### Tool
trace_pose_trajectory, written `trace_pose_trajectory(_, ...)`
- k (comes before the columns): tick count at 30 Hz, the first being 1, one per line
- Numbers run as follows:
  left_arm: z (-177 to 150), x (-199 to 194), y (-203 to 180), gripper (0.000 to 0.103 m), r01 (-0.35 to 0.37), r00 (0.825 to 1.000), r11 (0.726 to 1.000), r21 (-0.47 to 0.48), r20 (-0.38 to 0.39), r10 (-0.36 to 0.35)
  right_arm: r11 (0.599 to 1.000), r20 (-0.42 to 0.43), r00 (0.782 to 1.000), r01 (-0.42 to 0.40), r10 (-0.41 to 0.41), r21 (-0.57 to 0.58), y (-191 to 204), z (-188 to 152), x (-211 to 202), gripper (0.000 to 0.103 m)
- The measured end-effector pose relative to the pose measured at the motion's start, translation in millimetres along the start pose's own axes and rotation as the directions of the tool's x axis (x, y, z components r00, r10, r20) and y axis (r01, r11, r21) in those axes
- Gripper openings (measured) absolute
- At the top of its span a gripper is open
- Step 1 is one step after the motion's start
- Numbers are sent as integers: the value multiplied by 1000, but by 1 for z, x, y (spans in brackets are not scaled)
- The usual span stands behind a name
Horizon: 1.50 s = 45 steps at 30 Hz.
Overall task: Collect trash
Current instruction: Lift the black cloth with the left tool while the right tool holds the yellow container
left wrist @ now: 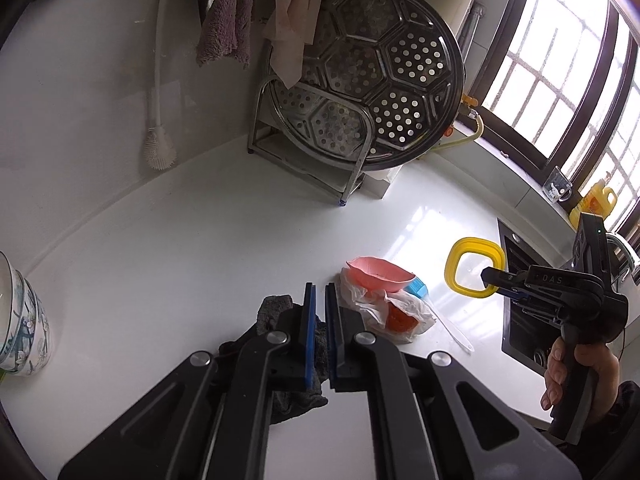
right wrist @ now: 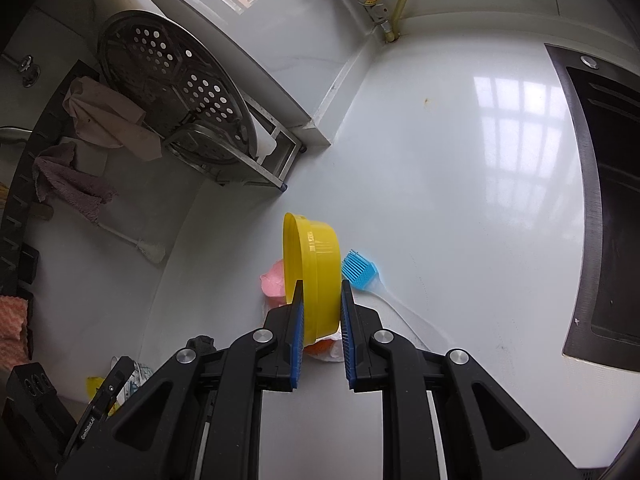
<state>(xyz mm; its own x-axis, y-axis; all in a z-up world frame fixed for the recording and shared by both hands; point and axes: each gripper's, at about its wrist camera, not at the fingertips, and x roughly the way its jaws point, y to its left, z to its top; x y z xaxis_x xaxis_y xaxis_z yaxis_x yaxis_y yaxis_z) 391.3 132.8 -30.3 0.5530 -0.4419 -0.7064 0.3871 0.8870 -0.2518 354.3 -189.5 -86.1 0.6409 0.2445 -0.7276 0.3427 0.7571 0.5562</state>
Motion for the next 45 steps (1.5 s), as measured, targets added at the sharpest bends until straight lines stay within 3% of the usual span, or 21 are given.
trace_pose_trajectory(9, -19, 4, 19, 6, -40, 997, 999, -17, -69, 39, 1000, 3, 1000, 10, -10, -29, -1, -23, -15, 16)
trace_pose_trajectory(11, -24, 8, 25, 10, -48, 995, 999, -23, -91, 46, 999, 4, 1000, 21, -21, -50, 1, -28, -18, 16)
trace_pose_trajectory(14, -29, 14, 28, 33, -62, 993, 998, -28, -107, 59, 998, 3, 1000, 22, -22, -60, 3, -34, -20, 16)
trace_pose_trajectory(16, -30, 17, 29, 63, -55, 993, 998, -38, -103, 51, 998, 5, 1000, 24, -23, -62, 3, -35, -21, 16)
trace_pose_trajectory(21, -36, 34, 19, 66, -75, 990, 997, 13, -118, 76, 998, 12, 1000, 24, -23, -62, 3, -35, -24, 16)
trace_pose_trajectory(25, -43, 56, 12, 75, -58, 985, 997, 52, -157, 66, 998, 16, 1000, 25, -24, -63, 3, -34, -25, 16)
trace_pose_trajectory(30, -47, 84, 8, 76, -72, 975, 993, 91, -201, 89, 998, 14, 999, 31, -30, -59, 1, -35, -26, 16)
trace_pose_trajectory(38, -46, 112, 0, 78, -96, 972, 985, 144, -201, 124, 998, 13, 999, 36, -35, -56, 2, -38, -27, 16)
trace_pose_trajectory(45, -47, 112, 7, 33, -81, 970, 991, 108, -221, 104, 998, 20, 999, 32, -31, -56, 2, -38, -30, 16)
